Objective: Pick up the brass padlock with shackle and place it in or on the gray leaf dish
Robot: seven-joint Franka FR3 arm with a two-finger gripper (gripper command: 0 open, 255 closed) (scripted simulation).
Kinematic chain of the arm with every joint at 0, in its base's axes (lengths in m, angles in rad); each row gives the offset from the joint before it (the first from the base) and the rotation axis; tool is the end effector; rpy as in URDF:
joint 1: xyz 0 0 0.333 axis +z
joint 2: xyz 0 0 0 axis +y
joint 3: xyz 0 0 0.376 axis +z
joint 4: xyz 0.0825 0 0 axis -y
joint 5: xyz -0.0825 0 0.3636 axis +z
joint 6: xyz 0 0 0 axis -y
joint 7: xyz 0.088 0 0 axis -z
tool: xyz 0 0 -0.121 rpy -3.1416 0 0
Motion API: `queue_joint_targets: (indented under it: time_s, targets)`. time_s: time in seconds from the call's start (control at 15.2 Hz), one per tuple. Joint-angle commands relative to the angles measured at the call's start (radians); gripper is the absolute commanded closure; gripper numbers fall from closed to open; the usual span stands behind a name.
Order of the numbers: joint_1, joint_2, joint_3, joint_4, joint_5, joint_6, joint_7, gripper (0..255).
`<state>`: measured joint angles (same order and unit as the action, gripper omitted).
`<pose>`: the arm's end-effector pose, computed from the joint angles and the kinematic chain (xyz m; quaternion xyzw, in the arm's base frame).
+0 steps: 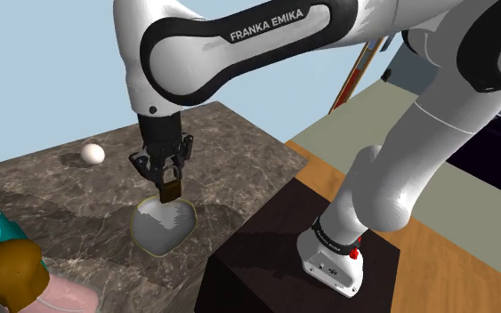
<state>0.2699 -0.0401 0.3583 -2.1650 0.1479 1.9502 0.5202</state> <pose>0.3857 0.2966 0.4557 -0.9942 -0.0196 0.1059 0.0017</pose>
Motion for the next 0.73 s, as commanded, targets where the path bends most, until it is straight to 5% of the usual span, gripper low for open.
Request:
queue_joint_targets:
  time_s: [0.0,0.66]
  targets:
    - [0.012,0.02,0.013,0.008,-0.001,0.013,0.027,255]
    - [0.016,0.091,0.017,-0.056,-0.02,0.146,0.031,255]
